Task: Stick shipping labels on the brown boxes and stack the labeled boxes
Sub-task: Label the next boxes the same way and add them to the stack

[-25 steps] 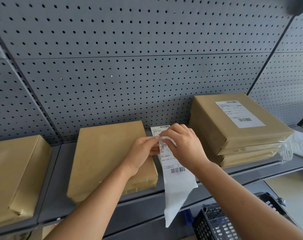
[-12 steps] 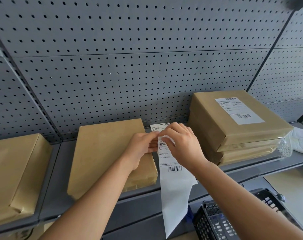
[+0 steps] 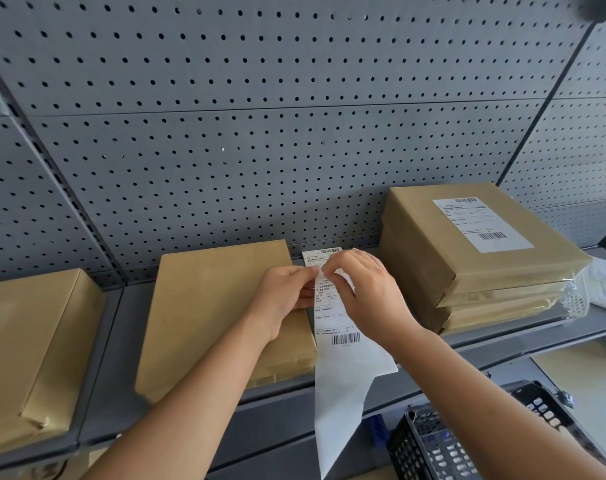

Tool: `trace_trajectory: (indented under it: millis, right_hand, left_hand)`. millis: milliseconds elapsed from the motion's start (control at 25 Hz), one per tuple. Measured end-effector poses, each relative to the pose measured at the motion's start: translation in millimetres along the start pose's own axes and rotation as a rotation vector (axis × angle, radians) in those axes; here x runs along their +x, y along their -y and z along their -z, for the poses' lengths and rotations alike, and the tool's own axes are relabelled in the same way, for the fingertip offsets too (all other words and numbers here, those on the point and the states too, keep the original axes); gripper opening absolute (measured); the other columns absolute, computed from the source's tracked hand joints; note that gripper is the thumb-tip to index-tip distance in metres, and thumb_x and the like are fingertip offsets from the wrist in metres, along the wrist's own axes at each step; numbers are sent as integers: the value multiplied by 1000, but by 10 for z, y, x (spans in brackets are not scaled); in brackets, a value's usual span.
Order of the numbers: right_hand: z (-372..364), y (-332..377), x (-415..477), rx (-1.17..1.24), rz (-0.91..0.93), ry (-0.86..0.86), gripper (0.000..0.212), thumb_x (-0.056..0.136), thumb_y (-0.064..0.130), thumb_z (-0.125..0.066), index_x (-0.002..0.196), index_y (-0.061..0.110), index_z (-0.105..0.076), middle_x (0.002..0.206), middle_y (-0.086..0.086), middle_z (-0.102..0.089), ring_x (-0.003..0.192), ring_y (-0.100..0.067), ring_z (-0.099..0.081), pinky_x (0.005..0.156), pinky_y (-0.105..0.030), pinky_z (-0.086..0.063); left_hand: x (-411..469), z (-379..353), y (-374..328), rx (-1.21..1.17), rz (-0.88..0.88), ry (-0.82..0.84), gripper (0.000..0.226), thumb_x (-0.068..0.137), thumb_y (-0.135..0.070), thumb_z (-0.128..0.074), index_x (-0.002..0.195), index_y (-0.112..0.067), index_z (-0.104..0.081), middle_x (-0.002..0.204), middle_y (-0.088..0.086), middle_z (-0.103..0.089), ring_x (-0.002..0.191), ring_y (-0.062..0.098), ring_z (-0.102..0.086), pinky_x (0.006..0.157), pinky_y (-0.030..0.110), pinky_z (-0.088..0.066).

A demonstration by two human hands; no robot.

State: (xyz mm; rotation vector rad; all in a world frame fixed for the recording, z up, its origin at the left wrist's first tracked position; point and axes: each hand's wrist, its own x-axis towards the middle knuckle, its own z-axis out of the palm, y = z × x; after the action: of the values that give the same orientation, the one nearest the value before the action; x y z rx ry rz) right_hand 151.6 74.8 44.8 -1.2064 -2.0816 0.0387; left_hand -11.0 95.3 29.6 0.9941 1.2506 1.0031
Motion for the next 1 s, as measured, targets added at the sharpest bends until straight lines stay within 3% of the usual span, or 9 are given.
trace_trajectory:
  millis: [160,280,360,480,640,760,880,1000]
  right_hand:
    - [197,105,39,129,-137,21,9,99,9,-55,100,16,-60,102,4,-67,104,-17,-61,84,-35,-53]
    - [397,159,100,234,-193,-37,8,100,8,-54,100,15,-59,102,7,-68,90,0,-61,77,-16,-46]
    - [540,206,139,286,-204,-94,10,99,5,-54,99,14,-59,100,8,-68,85,4,-60,75,-7,-40]
    - [731,281,192,332,-190,-178,19,99,3,-53,97,22,-55,101,6,-69,97,-6,-64,81,-13,-46]
    - [975,379,254,308,-143,-263,19,99,2,-53,99,20,-55,99,4,-69,100,-5,-62,78,-10,-44]
    - [1129,464,269,273,-95,-311,12,98,0,-52,101,10,-58,99,3,-67,99,-7,-60,81,-5,-40]
    - [1234,579,288,240,-3,-353,13,97,-2,-50,101,8,-56,98,-8,-66,103,-26,-59,93,-6,-35]
    - [1332,699,325,232,119,-398,13,96,-8,-47,99,2,-55,93,-16,-63,92,-39,-59,111,-23,-33]
  left_hand:
    - [-19,-31,-21,58,-10,-8,32,98,-29,-64,91,0,-75,90,13,-80,78,25,-75,72,33,-63]
    - [-50,-41,-70,140,1,-28,49,74,-50,-69,76,-1,-66,79,13,-75,69,20,-64,66,29,-50]
    - [-63,-39,-71,164,-4,-40,46,62,-46,-63,74,-3,-65,77,18,-68,71,20,-54,70,35,-41]
    - [-102,-45,-71,149,-29,-38,16,73,-20,-55,69,-6,-61,71,14,-60,68,21,-49,66,35,-35]
    - [-118,-42,-63,112,-39,-30,3,83,-7,-54,82,-8,-58,74,11,-52,73,21,-43,57,30,-31]
    - [-91,-50,-20,111,-73,-23,6,85,-6,-54,84,-11,-57,78,10,-50,73,19,-41,59,31,-30]
    - [-67,-69,6,229,-131,-33,11,82,-2,-56,79,-12,-52,75,7,-42,67,16,-33,60,30,-26]
    - [40,-21,81,171,-54,-75,14,92,-11,-56,78,-13,-56,79,3,-54,77,18,-48,64,32,-43]
